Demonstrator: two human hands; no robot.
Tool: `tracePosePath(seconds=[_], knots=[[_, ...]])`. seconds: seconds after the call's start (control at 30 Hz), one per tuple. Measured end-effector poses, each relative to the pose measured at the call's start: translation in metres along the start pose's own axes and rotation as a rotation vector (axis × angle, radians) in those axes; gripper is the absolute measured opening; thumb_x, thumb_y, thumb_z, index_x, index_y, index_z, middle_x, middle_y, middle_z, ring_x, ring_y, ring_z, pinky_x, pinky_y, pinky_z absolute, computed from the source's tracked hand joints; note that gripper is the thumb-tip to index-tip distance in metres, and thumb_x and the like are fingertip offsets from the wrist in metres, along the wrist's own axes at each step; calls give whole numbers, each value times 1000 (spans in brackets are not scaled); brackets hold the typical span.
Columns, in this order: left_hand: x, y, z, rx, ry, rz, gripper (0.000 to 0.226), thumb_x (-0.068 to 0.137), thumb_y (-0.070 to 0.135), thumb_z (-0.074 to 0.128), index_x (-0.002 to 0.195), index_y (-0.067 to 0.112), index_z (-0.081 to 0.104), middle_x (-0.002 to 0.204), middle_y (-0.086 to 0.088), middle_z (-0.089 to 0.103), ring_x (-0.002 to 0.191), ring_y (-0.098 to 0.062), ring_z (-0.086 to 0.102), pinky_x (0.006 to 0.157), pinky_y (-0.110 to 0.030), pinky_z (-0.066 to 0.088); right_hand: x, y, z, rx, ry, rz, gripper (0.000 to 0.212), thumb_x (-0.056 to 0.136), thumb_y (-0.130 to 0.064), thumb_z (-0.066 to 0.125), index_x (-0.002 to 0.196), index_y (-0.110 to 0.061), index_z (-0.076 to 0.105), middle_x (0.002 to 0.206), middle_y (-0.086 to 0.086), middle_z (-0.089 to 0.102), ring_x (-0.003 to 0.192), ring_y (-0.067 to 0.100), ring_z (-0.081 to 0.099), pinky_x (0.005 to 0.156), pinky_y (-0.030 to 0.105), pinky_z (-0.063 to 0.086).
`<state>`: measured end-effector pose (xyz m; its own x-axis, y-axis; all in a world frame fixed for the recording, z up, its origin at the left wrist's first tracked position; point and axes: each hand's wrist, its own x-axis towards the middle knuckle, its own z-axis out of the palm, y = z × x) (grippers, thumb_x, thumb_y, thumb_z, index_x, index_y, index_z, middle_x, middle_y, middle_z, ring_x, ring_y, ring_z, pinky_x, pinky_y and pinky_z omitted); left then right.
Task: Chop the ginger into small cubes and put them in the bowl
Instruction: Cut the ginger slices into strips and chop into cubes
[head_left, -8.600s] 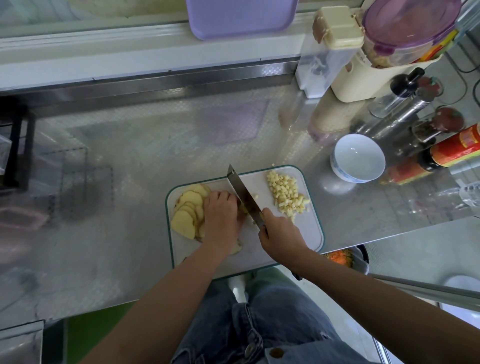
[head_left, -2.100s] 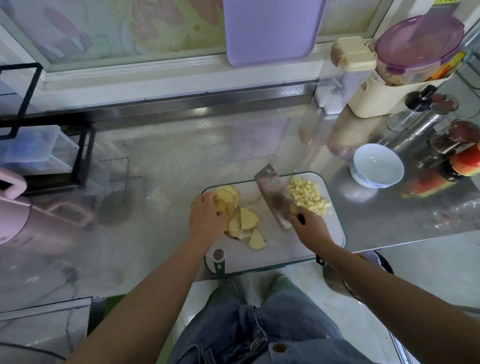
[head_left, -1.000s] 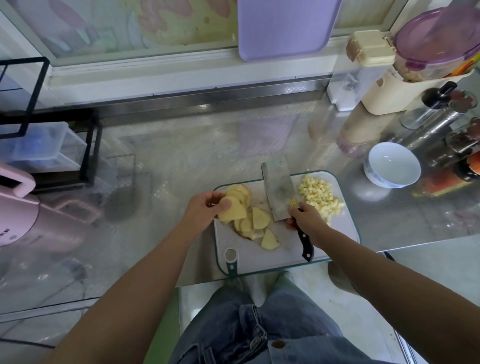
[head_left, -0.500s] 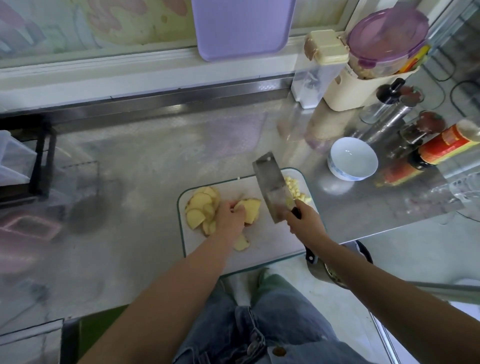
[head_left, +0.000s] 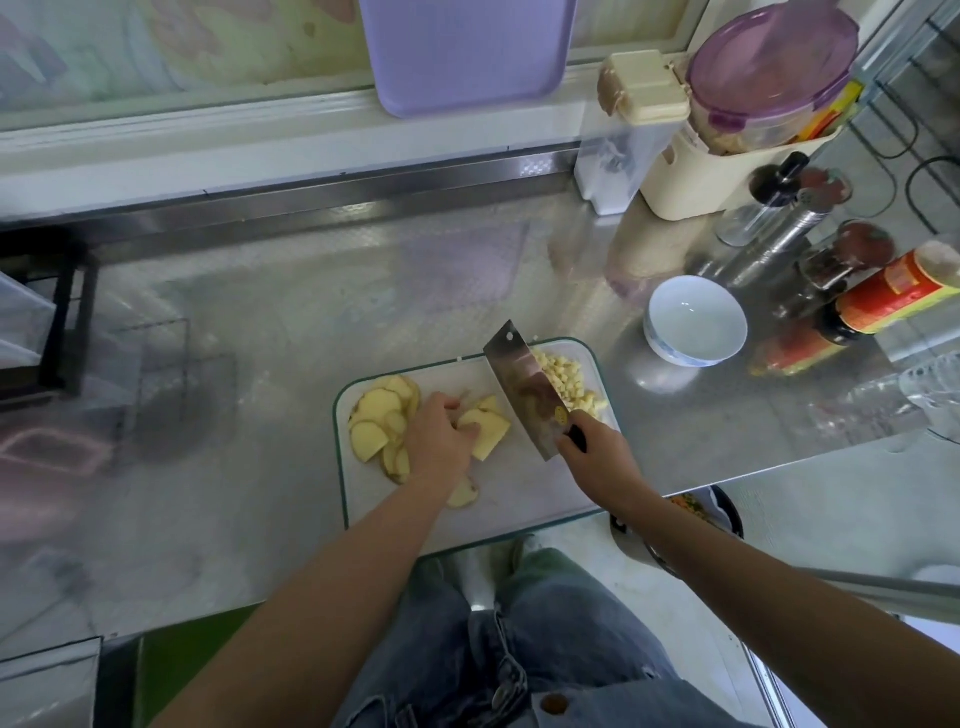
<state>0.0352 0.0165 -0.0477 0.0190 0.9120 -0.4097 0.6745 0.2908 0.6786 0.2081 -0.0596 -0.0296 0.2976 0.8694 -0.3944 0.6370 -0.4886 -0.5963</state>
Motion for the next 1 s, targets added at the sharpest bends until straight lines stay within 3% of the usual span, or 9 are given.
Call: tracePosePath(seconds=[0.1,0.23,0.33,0.47,0.5,0.6,0.67,0.83,1.0], knots=[[2,-1,-4,-71,-23,6,26,88,21,67,111,7,64,105,-9,68,95,-24,63,86,-41,52,4,-1,-1,37,14,-14,14,96,-19,52,84,-16,47,70,2,51,64,20,47,55,27,36],[3,3,-11,-263,106,-32,12,94,19,59,103,12,60,101,-9,66,91,-25,63,83,-46,55,8,-3,-2,92,22,-8,14,95,-19,54,83,-11,50,72,8,56,68,29,55,58,32,39],[7,0,-16,-288,112,-107,9,93,15,58,101,11,59,102,-12,66,93,-30,64,84,-48,55,11,-5,0,86,11,-21,14,95,-18,53,81,-14,49,68,3,52,63,23,51,57,30,37],[8,1,-11,-395,91,-205,5,93,9,58,98,9,58,101,-14,67,76,-23,66,54,-22,56,11,-5,4,40,18,-26,11,95,-17,53,85,-15,49,66,-3,48,59,11,44,53,24,34],[7,3,-8,-422,75,-227,8,93,8,58,100,6,59,101,-14,67,74,-22,67,53,-22,56,10,-4,4,46,20,-23,12,95,-17,53,84,-15,49,66,-3,48,59,11,44,53,24,34],[5,8,-1,-427,72,-236,17,93,7,56,109,2,58,105,-16,66,83,-29,68,74,-42,59,8,-2,1,68,14,-11,15,95,-19,53,82,-12,48,68,4,52,63,22,51,56,30,37],[4,9,-5,-301,154,-165,15,93,8,55,108,5,56,103,-13,65,85,-27,66,77,-42,56,7,-1,-1,58,11,-6,15,95,-20,54,86,-8,50,72,11,56,68,30,56,60,32,40],[1,-7,-33,222,277,98,17,91,13,55,108,11,54,86,-8,63,71,-21,54,60,-32,39,7,-1,1,50,-20,-9,16,95,-18,53,91,-3,52,78,20,59,73,37,59,67,40,49],[-9,-23,-51,587,286,169,22,91,25,55,110,14,50,106,-8,51,82,-23,57,63,-33,45,5,-7,4,-86,-20,-87,19,89,-21,56,77,-10,46,70,13,60,64,30,64,62,40,51]])
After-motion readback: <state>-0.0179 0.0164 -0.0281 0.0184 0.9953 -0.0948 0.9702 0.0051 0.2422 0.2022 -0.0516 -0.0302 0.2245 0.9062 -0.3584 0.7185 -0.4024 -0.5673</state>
